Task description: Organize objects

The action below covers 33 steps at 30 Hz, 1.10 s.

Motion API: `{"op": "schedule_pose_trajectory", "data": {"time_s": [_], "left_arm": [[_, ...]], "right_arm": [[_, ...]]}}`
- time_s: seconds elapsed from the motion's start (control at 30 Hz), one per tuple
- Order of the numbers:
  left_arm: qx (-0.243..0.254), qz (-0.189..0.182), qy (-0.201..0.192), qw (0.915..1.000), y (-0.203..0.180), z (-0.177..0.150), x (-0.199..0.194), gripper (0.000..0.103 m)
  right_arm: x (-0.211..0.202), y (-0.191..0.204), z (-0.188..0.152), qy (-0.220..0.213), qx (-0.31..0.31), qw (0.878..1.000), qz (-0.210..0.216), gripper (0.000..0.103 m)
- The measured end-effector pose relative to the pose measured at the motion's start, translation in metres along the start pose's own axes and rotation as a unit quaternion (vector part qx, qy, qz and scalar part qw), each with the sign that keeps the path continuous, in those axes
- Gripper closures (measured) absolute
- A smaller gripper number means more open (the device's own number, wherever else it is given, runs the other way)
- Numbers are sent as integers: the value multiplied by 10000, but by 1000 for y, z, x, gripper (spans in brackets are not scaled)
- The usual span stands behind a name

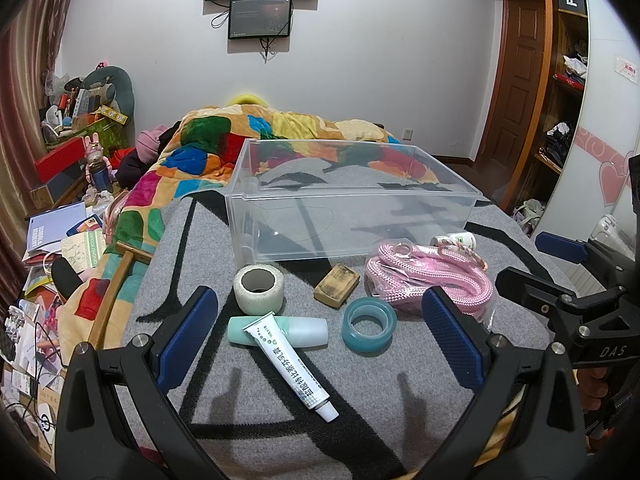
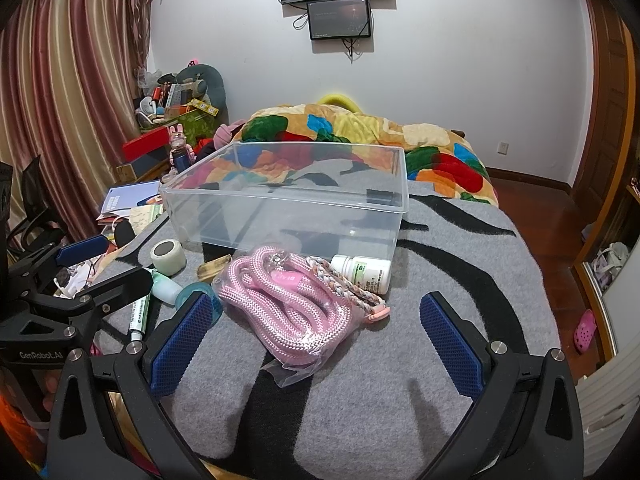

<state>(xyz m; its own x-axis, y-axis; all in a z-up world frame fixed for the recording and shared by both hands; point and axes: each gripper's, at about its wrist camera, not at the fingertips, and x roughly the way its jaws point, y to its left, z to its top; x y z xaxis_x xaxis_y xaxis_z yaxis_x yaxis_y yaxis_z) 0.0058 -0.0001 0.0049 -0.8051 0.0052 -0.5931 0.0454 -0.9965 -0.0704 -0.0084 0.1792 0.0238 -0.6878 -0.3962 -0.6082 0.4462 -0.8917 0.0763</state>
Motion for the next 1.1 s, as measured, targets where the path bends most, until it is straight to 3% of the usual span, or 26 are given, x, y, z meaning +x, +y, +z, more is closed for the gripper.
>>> {"op": "schedule_pose_trajectory", "data": {"time_s": [0.6,0.73,0.87,1.0,1.1], "left_arm": [[6,56,38,10000,6,-1,1,0],[-164,89,335,9993,19,-12,9,0],[-534,0,1005,9935,32,-26,21,0],[-643,-106,893,9939,40,-40,31,0],[-665,-151,955,9931,36,-41,33,8]], "right_arm": [[1,-1,-3,72,59,9999,107,0],[10,-4,-3,260,54,9992,289,0],[22,-8,-3,461,-90,9983,346,0],[41,-10,-1,684,-273,9966,356,0],[59,-13,1,902,-314,9943,465,0]]}}
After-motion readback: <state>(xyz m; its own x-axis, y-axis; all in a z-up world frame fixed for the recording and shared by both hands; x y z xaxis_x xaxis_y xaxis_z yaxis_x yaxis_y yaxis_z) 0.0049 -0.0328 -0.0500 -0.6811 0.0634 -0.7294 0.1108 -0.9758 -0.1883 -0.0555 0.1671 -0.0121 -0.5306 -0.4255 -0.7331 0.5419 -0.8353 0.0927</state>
